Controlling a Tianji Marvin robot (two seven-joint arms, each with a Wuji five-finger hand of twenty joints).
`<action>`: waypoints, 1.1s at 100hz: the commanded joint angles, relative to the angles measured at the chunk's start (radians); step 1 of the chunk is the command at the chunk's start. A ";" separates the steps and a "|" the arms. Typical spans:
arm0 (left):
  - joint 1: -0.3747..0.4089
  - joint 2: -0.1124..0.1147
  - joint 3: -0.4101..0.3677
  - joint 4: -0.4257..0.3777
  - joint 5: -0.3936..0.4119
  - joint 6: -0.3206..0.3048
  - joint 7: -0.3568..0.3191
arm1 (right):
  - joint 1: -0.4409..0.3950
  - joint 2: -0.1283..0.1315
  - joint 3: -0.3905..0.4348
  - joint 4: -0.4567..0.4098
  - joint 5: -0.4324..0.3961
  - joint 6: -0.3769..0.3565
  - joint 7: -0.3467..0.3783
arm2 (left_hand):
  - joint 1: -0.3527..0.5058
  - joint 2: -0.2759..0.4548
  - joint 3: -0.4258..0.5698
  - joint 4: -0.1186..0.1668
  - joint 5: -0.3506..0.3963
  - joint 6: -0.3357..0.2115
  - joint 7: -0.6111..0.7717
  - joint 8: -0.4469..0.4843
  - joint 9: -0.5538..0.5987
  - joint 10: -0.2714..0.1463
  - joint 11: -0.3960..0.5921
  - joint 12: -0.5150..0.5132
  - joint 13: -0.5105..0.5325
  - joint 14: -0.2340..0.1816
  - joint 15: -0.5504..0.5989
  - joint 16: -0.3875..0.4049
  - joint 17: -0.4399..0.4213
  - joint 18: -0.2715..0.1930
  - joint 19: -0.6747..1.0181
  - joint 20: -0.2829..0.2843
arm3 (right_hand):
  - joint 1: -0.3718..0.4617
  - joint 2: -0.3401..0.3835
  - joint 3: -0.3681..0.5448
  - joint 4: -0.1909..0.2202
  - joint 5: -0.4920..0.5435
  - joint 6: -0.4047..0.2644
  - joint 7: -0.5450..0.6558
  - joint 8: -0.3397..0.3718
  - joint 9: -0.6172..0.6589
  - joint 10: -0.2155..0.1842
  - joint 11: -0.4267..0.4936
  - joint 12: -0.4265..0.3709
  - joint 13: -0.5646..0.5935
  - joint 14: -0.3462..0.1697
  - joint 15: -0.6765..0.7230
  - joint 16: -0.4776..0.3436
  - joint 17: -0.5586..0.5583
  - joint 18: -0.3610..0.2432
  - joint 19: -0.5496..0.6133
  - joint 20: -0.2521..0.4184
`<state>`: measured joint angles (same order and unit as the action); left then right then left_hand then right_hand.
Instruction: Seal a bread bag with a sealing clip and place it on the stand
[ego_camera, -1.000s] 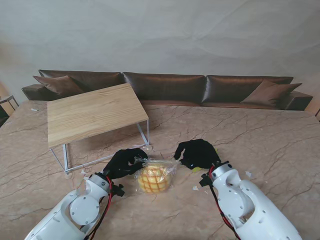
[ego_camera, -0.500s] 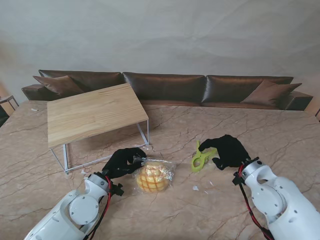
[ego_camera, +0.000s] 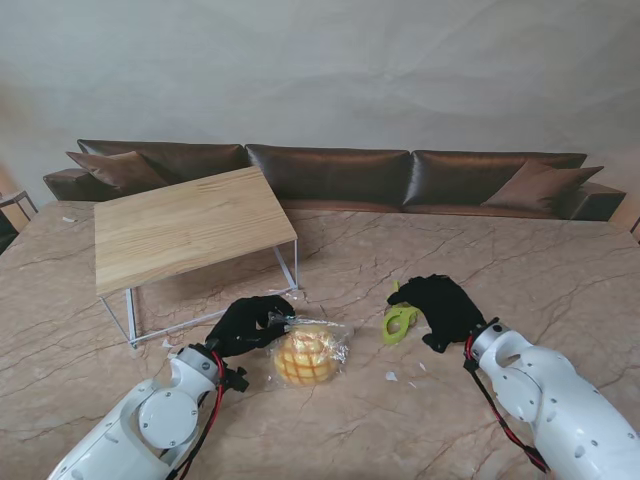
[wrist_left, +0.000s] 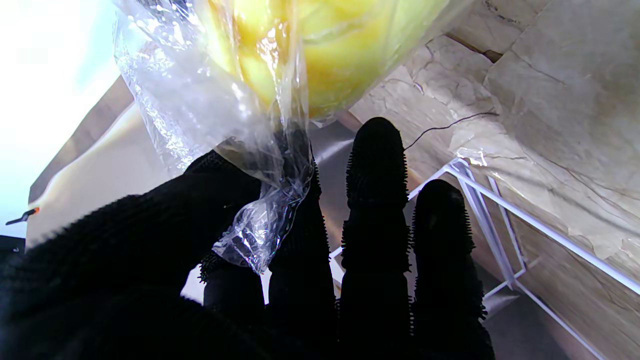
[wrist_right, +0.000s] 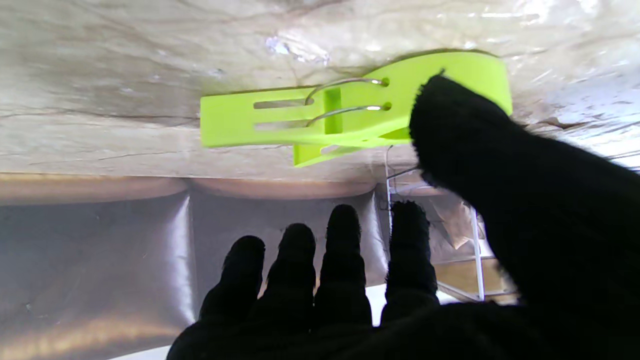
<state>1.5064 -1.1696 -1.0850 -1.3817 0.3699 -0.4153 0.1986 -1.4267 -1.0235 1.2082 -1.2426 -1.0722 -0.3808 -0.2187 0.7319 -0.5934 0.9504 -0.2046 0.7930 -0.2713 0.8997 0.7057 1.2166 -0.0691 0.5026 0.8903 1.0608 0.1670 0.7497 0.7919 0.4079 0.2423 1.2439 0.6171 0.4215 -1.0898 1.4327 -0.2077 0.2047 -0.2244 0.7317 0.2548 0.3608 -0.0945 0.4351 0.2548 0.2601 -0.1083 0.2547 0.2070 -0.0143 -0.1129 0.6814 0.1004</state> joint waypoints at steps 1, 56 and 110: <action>0.003 -0.002 0.004 -0.008 -0.002 0.002 -0.004 | 0.020 -0.007 -0.012 -0.001 0.007 0.011 0.029 | 0.025 0.016 0.029 0.007 0.031 -0.111 0.082 0.017 0.041 -0.066 0.046 -0.002 0.025 -0.025 -0.002 -0.001 -0.001 -0.012 0.044 0.015 | -0.033 -0.024 0.022 -0.006 -0.034 -0.024 0.016 -0.021 -0.043 0.009 0.029 0.011 -0.074 -0.029 0.036 0.024 -0.038 -0.014 0.020 0.010; 0.001 0.004 0.002 -0.003 -0.027 -0.018 -0.040 | 0.139 -0.012 -0.166 0.114 0.074 0.103 0.073 | 0.039 0.031 0.000 0.001 0.016 -0.106 0.088 0.003 0.028 -0.067 0.046 -0.004 0.009 -0.023 -0.008 -0.002 -0.019 -0.019 0.033 0.014 | 0.022 0.036 0.012 0.013 0.283 -0.154 0.092 0.079 0.217 -0.004 0.070 0.037 -0.022 0.009 0.207 0.110 -0.025 0.065 0.258 0.358; 0.018 0.005 -0.009 -0.007 -0.022 -0.036 -0.035 | 0.015 -0.010 -0.151 -0.023 -0.053 0.333 0.029 | 0.046 0.038 -0.016 -0.001 0.007 -0.104 0.094 -0.014 0.024 -0.072 0.041 -0.007 0.003 -0.025 -0.014 -0.005 -0.021 -0.025 0.027 0.018 | -0.257 0.059 -0.119 -0.031 0.323 -0.059 0.003 0.042 0.492 -0.046 0.303 0.247 0.207 0.083 0.508 0.461 0.098 0.140 0.505 0.766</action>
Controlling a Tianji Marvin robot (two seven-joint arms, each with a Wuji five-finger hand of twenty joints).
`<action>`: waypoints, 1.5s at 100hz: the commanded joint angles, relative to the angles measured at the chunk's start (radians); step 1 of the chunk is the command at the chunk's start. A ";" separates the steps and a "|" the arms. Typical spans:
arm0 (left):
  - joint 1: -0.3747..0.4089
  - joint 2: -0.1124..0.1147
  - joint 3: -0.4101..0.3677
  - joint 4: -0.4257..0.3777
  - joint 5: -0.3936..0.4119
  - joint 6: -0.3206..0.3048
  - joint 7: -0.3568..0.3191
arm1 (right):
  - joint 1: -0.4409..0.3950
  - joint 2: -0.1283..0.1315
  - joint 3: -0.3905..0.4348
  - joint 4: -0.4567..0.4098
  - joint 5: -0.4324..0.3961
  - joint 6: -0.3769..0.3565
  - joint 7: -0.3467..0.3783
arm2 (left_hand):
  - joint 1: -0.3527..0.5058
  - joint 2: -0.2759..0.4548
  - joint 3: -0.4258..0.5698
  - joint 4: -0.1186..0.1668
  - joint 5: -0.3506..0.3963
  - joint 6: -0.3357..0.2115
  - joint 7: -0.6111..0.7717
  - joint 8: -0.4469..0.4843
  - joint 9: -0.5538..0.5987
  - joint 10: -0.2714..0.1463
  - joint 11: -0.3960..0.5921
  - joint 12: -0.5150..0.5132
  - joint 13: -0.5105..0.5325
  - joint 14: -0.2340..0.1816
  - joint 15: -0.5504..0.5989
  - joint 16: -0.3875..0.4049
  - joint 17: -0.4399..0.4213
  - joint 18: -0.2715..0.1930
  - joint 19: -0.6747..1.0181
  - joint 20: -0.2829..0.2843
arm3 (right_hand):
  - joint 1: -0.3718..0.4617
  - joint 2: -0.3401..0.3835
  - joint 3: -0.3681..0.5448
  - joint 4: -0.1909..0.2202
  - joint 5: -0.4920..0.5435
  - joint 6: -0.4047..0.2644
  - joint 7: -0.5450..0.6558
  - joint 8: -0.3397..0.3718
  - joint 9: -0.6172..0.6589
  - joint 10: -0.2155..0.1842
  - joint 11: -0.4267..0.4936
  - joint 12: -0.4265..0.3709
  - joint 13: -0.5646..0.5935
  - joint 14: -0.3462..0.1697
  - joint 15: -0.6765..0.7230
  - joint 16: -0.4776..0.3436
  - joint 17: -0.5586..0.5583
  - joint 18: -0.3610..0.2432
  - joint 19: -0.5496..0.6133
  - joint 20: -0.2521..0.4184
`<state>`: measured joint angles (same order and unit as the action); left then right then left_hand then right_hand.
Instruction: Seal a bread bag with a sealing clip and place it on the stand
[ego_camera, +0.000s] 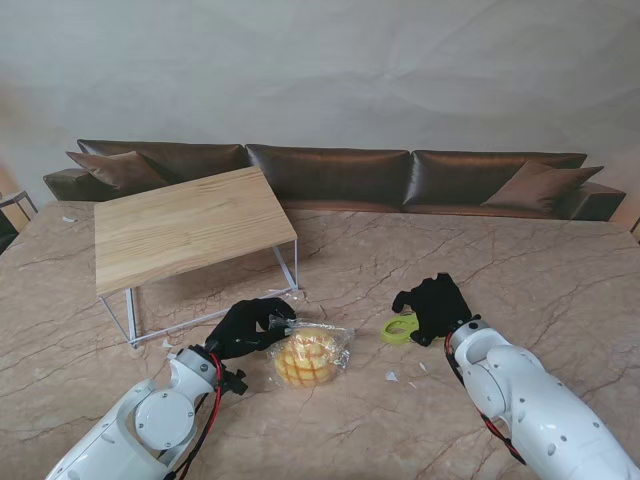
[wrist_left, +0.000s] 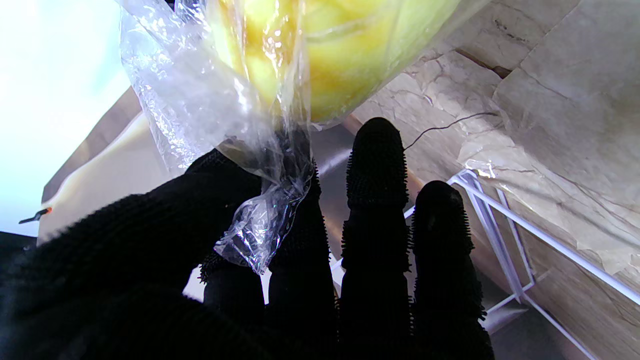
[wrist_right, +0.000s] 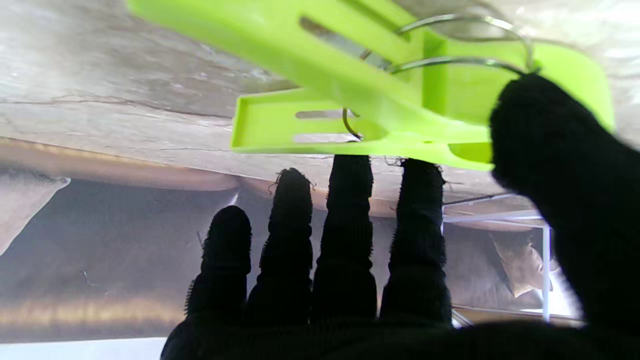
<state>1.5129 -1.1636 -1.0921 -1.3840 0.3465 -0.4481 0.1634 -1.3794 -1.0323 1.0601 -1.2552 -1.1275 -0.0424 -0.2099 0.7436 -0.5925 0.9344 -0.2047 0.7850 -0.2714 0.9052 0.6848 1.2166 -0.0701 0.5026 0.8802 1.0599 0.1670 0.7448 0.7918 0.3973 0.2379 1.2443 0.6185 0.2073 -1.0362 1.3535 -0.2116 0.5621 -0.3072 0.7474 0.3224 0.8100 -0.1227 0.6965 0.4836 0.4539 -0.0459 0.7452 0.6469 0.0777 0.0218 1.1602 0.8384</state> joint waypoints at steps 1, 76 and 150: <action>0.012 -0.001 -0.003 -0.005 0.001 -0.004 0.000 | -0.036 -0.001 -0.001 -0.013 0.002 -0.004 0.020 | 0.034 0.037 0.000 -0.001 0.016 -0.104 0.089 0.007 0.024 -0.071 0.041 0.003 0.004 -0.025 -0.009 -0.005 -0.010 -0.021 0.027 0.016 | -0.045 0.007 -0.040 -0.027 -0.035 0.026 -0.013 -0.026 0.042 -0.017 0.041 0.018 0.014 0.021 0.017 0.022 0.007 0.005 0.028 0.029; 0.022 0.000 -0.012 -0.010 -0.003 -0.023 -0.002 | -0.199 0.008 0.208 -0.165 -0.073 -0.109 0.049 | 0.034 0.039 -0.002 0.000 0.015 -0.107 0.093 -0.004 0.024 -0.070 0.038 -0.002 0.004 -0.025 -0.012 -0.010 -0.009 -0.020 0.024 0.019 | -0.071 -0.008 -0.029 -0.031 -0.195 0.143 -0.035 -0.066 -0.198 0.028 -0.335 -0.249 -0.004 -0.094 -0.485 -0.431 -0.079 -0.218 -0.498 -0.703; 0.017 0.002 -0.006 -0.015 -0.017 -0.016 -0.019 | -0.080 0.022 0.099 -0.016 -0.049 -0.133 0.071 | 0.035 0.039 -0.007 0.000 0.012 -0.105 0.094 -0.007 0.023 -0.068 0.039 -0.001 0.003 -0.024 -0.010 -0.009 -0.011 -0.019 0.022 0.022 | -0.021 0.032 -0.031 -0.019 -0.169 0.113 -0.026 -0.063 -0.129 0.021 -0.361 -0.264 0.060 -0.086 -0.490 -0.435 -0.019 -0.138 -0.480 -0.723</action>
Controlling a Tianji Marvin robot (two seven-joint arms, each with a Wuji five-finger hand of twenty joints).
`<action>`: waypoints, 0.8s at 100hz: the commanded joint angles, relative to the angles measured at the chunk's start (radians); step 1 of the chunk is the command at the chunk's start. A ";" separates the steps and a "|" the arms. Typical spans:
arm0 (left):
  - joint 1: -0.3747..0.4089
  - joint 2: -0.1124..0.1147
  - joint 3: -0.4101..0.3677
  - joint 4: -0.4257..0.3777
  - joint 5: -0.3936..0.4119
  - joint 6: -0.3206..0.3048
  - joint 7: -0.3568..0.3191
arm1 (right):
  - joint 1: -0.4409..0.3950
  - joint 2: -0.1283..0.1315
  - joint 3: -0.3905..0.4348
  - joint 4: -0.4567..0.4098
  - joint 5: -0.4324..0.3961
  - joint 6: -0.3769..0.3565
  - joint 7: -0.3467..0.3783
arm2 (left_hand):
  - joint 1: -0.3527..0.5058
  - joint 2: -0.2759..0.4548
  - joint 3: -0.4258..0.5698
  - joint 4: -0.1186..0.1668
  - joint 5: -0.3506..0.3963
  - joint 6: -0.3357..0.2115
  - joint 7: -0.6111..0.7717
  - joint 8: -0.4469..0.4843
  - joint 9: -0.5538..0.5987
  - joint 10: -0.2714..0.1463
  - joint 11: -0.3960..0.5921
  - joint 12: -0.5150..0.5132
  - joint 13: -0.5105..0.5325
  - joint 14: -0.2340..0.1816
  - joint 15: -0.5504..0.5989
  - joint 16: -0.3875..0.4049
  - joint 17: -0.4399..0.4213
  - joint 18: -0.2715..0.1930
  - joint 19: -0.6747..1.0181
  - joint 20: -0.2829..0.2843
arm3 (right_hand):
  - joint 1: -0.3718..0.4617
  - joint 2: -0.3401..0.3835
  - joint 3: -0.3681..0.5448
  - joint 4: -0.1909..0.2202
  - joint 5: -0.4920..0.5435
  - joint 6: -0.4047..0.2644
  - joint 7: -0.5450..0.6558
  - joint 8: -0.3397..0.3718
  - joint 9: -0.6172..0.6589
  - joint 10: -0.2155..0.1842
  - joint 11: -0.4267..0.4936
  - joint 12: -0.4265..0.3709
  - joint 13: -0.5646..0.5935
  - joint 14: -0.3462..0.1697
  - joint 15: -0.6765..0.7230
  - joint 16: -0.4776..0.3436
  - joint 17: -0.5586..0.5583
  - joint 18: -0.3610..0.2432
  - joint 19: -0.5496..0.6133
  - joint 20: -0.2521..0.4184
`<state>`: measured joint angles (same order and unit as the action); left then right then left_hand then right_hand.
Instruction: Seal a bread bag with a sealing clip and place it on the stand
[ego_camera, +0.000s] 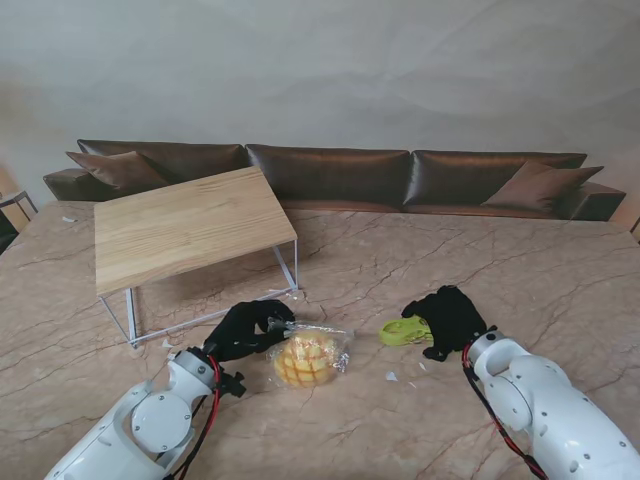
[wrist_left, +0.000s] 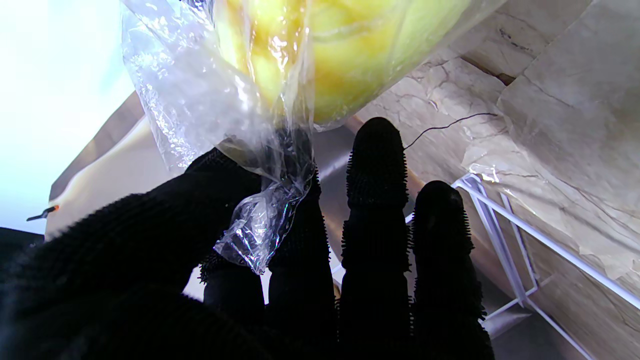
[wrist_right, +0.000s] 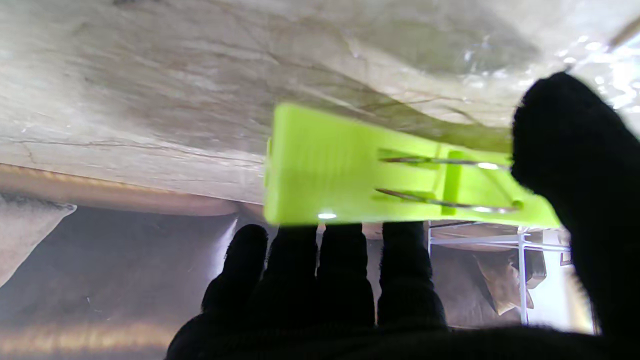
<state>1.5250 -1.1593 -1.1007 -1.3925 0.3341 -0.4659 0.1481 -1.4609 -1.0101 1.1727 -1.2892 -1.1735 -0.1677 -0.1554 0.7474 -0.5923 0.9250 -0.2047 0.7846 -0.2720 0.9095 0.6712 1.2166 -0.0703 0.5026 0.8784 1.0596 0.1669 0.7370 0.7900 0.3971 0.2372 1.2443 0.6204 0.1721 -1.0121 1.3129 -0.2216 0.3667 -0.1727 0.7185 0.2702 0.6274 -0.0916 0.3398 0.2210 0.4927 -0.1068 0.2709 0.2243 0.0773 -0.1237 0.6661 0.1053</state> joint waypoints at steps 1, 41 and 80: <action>0.005 -0.003 0.002 -0.006 -0.006 0.002 -0.004 | 0.003 0.001 -0.015 0.019 -0.003 -0.007 0.018 | 0.031 0.038 0.002 -0.001 0.012 -0.104 0.090 0.006 0.023 -0.068 0.039 0.001 0.003 -0.024 -0.002 -0.007 -0.010 -0.018 0.022 0.020 | 0.014 0.008 0.010 -0.009 0.027 -0.021 0.003 -0.011 0.054 -0.010 -0.005 -0.002 0.021 -0.025 -0.015 -0.012 -0.019 0.008 0.015 0.010; 0.005 -0.003 0.004 -0.002 -0.018 0.005 -0.010 | 0.087 -0.002 -0.119 0.103 0.026 0.036 -0.011 | 0.033 0.039 0.001 0.000 0.010 -0.102 0.091 0.003 0.021 -0.069 0.039 0.000 0.001 -0.023 -0.002 -0.006 -0.012 -0.017 0.021 0.022 | 0.146 0.141 0.003 0.028 0.060 -0.051 0.025 0.008 0.188 -0.031 0.167 0.075 0.155 0.047 0.148 0.149 -0.003 0.115 0.234 0.196; 0.005 -0.002 -0.002 0.003 -0.024 0.005 -0.016 | 0.157 -0.013 -0.196 0.172 0.082 0.083 -0.029 | 0.034 0.039 0.001 -0.001 0.009 -0.100 0.091 -0.001 0.019 -0.068 0.038 -0.002 -0.003 -0.025 -0.006 -0.008 -0.014 -0.017 0.018 0.022 | 0.216 0.180 -0.023 -0.141 0.357 -0.164 0.195 -0.111 0.448 -0.094 0.500 0.460 0.333 0.056 0.441 0.452 0.136 0.158 0.343 0.333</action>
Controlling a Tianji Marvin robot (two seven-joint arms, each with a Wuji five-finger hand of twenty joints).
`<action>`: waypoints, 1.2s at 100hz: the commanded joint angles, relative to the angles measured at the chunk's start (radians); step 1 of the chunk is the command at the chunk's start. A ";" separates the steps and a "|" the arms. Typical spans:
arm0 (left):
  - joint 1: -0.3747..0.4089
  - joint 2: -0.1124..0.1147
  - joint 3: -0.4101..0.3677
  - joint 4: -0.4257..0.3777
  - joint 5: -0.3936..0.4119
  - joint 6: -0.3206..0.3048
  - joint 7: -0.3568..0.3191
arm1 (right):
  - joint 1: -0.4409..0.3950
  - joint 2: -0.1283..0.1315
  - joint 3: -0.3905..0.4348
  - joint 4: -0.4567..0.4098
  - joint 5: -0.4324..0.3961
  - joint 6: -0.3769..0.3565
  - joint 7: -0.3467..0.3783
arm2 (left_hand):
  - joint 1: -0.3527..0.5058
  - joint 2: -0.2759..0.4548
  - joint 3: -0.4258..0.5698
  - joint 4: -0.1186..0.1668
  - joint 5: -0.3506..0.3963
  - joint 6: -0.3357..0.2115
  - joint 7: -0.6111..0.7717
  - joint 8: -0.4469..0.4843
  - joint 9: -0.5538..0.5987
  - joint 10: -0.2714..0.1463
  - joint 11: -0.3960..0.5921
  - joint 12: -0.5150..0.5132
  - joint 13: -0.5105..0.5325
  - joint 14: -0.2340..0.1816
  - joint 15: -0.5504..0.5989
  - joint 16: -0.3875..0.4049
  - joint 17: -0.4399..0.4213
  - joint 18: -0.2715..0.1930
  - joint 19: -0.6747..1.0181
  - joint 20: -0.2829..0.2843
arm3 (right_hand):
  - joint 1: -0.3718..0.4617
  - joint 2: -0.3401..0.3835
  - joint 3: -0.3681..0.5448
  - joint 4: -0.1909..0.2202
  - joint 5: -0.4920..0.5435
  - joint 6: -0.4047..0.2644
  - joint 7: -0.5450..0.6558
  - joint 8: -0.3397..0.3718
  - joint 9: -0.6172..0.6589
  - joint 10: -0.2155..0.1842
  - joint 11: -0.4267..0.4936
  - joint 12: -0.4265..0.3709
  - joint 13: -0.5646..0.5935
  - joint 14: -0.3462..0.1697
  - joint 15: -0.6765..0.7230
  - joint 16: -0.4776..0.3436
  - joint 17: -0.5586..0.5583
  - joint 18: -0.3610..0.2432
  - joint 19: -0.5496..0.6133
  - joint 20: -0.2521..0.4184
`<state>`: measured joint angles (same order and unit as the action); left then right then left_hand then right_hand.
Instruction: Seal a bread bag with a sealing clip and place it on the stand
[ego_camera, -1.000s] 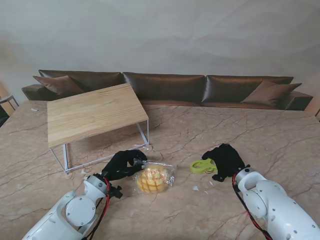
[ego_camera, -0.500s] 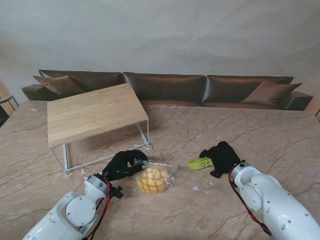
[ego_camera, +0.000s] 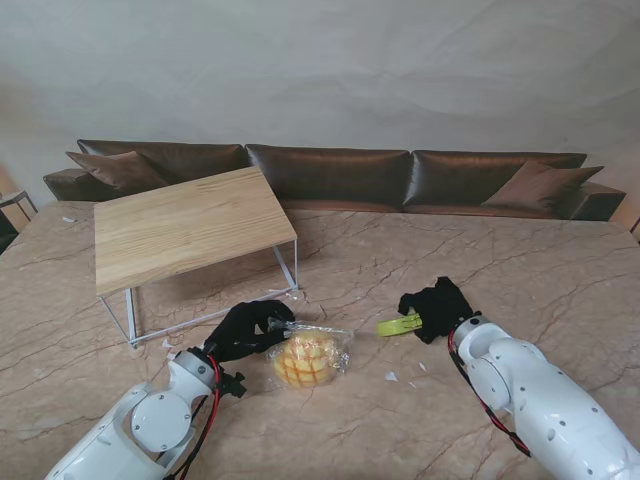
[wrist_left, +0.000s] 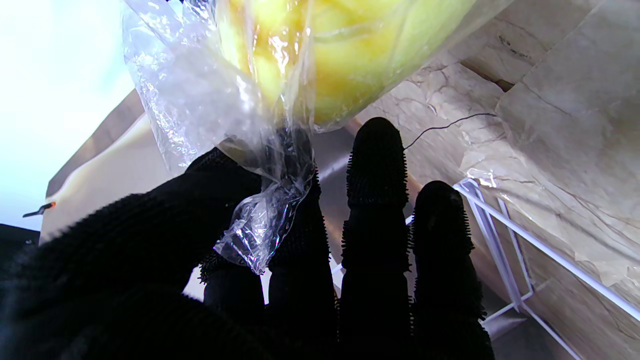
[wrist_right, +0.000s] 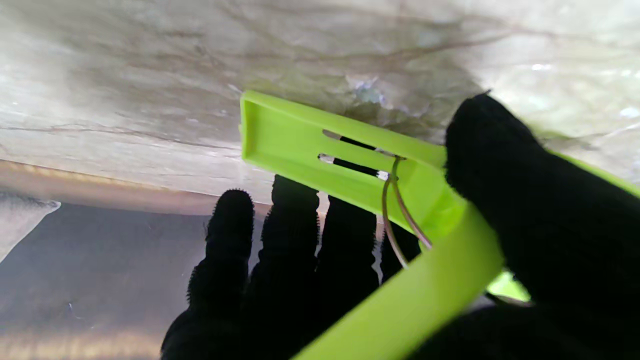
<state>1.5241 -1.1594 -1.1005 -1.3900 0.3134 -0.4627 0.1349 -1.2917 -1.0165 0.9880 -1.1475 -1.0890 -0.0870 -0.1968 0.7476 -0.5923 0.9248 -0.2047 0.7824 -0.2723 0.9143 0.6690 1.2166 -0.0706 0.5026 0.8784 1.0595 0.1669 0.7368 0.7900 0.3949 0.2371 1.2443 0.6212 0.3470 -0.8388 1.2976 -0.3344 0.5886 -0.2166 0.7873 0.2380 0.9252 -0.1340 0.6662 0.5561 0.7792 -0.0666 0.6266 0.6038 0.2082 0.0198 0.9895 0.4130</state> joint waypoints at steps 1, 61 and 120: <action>0.006 -0.002 -0.002 0.000 -0.004 0.002 -0.003 | -0.012 -0.007 -0.012 0.031 -0.001 0.003 0.013 | 0.034 0.040 0.001 0.000 0.011 -0.100 0.087 0.001 0.019 -0.067 0.038 -0.002 -0.003 -0.025 -0.006 -0.008 -0.012 -0.017 0.018 0.021 | 0.039 0.008 -0.009 -0.029 0.143 -0.137 0.145 -0.090 0.153 -0.054 0.179 0.134 0.048 0.016 0.091 0.078 0.007 0.015 0.021 0.026; 0.006 0.000 -0.003 0.009 -0.018 -0.009 -0.017 | -0.023 -0.028 0.000 0.053 0.151 -0.031 0.085 | 0.035 0.041 -0.001 0.001 0.008 -0.098 0.087 -0.002 0.017 -0.065 0.039 -0.002 -0.004 -0.024 -0.007 -0.008 -0.012 -0.017 0.016 0.021 | -0.145 -0.034 -0.117 -0.078 0.447 -0.344 0.324 0.630 0.088 0.049 -0.083 -0.235 0.029 0.023 -0.249 -0.229 -0.037 -0.002 -0.028 0.083; 0.002 0.003 -0.004 0.015 -0.025 -0.011 -0.032 | 0.116 -0.066 -0.188 0.279 0.301 -0.092 0.000 | 0.036 0.043 -0.005 0.002 0.009 -0.098 0.089 -0.003 0.015 -0.063 0.040 -0.002 -0.007 -0.021 -0.007 -0.007 -0.016 -0.014 0.012 0.024 | -0.039 -0.375 0.089 -0.024 0.568 -0.320 0.435 0.837 0.386 -0.018 0.334 0.153 0.508 0.077 0.192 0.221 0.341 0.155 0.163 0.163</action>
<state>1.5182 -1.1564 -1.1028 -1.3756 0.2908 -0.4725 0.1087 -1.1167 -1.0634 0.8398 -0.9435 -0.7799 -0.1639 -0.2377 0.7479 -0.5917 0.9229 -0.2047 0.7778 -0.2798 0.9204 0.6602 1.2166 -0.0773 0.5026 0.8770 1.0585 0.1669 0.7356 0.7897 0.3913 0.2371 1.2443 0.6294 0.2182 -1.1868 1.3489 -0.3798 1.0204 -0.3866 0.8611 0.9423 1.1430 -0.1766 0.6209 0.5835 0.9000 -0.0207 0.5840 0.7970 0.5355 0.1531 1.1246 0.5485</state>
